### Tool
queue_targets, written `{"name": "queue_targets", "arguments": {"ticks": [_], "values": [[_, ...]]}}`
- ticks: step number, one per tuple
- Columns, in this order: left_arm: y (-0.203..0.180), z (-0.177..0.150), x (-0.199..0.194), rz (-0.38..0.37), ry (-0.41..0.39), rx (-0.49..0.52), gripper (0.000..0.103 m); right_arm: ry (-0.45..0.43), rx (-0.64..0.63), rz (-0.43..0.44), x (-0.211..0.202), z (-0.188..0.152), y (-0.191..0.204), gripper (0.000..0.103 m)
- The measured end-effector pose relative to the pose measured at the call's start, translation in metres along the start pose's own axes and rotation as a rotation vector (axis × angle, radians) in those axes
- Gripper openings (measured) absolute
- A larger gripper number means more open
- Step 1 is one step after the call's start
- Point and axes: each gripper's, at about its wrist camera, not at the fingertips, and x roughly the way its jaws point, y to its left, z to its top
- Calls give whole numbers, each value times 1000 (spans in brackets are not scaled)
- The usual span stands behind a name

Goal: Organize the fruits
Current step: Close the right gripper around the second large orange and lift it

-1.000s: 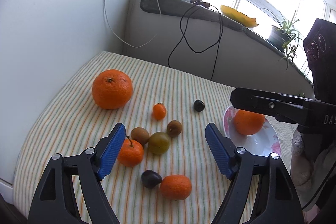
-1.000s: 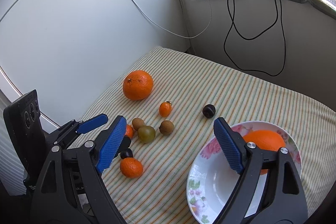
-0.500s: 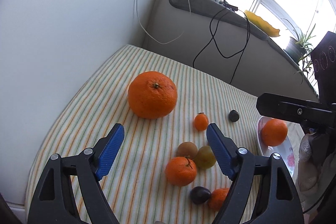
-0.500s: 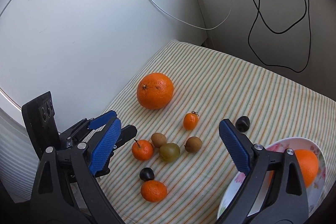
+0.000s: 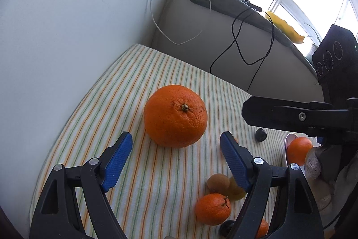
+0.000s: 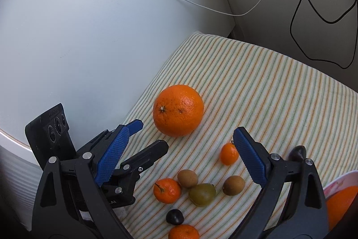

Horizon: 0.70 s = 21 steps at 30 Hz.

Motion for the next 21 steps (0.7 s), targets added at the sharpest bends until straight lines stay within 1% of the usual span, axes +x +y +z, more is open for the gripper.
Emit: {"name": "queue_targets", "arguments": {"ticks": [7,14,21], "values": [[7,7,14,-39,23,-25,81,46,54,38,30,16,-4,96],[12,9,21,-60,39,-37,81,79,60,49,48,22,-1,96],[15,10,24,-66,45,-44,81,101,83,52,66,25,-3,96]]}}
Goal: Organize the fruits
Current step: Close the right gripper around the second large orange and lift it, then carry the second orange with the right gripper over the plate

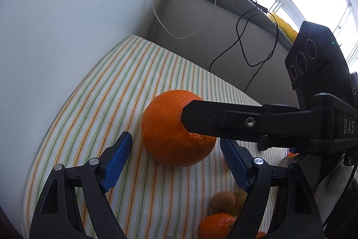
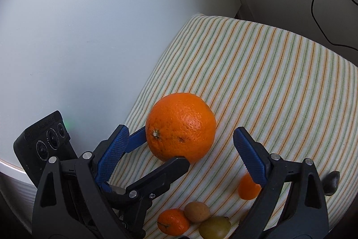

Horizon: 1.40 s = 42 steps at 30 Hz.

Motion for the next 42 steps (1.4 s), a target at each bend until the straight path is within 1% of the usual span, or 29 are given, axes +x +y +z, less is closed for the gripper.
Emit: {"name": "queue_targets", "arguments": {"ticks": [14,21,24,25,26,29,34,42], "values": [[-1,4,11,3,30,9,81,33,0,18,28,11,-2,95],[-9,5,13,14,29,26,80,53,6,35,37,10,-1,79],[-10,3,12,18,23,33,79,52,7,36,39,9,-1,75],[-11,3,12,17,21,38,76,51,9,37,39,8,-2,74],[-13,2,12,24,20,44,73,52,9,39,39,8,-2,74],[-16,1,12,44,15,61,73,53,2,38,36,6,-3,73],[-17,0,9,42,9,59,73,48,-18,29,29,2,-4,73],[-20,-3,3,53,-10,63,73,39,-28,33,21,-8,7,73]]}}
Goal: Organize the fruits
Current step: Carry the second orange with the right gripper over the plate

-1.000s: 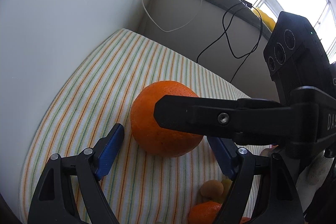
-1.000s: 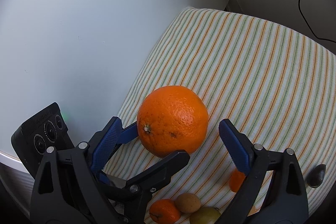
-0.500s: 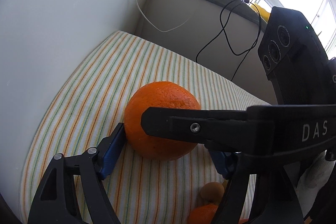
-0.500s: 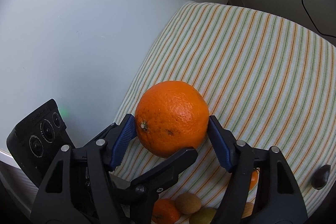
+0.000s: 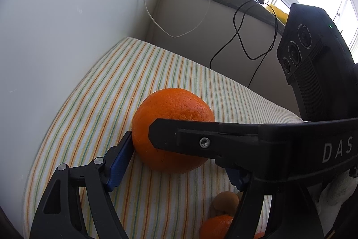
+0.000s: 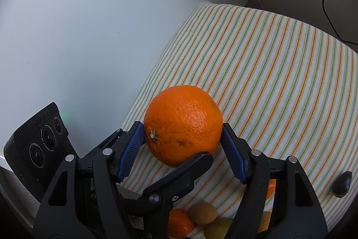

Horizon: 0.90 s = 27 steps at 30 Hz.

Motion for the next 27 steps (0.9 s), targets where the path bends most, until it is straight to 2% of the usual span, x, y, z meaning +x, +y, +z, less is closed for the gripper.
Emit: {"name": "queue_targets", "arguments": {"ticks": [16,27], "values": [[-24,-6,-42,13,-76,27,73,-40,-42,20,-33,-16,20,73],[-54,-21,-73,6,-118,56,73,-65,-55,30,-70,-46,25,73]]}}
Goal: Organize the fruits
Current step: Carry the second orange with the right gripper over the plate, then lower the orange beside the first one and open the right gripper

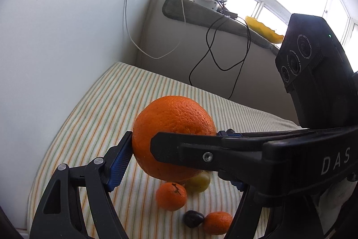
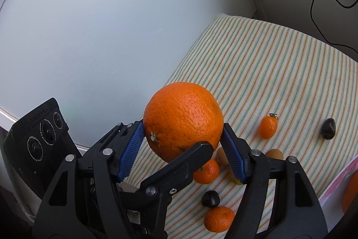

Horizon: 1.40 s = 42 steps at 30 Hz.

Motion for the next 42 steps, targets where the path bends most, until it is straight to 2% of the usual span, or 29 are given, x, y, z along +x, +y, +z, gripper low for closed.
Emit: {"name": "queue_targets", "arguments": {"ticks": [11,25,42], "values": [[-45,-18,-17,-22,-14,44,73,-40,10,-6,-41,-31,-12,73],[-113,-49,-17,-104,17,96,73,-75,75,-37,-92,-79,-48,73],[-181,-71,19,-207,119,161,73,-103,192,-99,-138,-125,-97,73]]}}
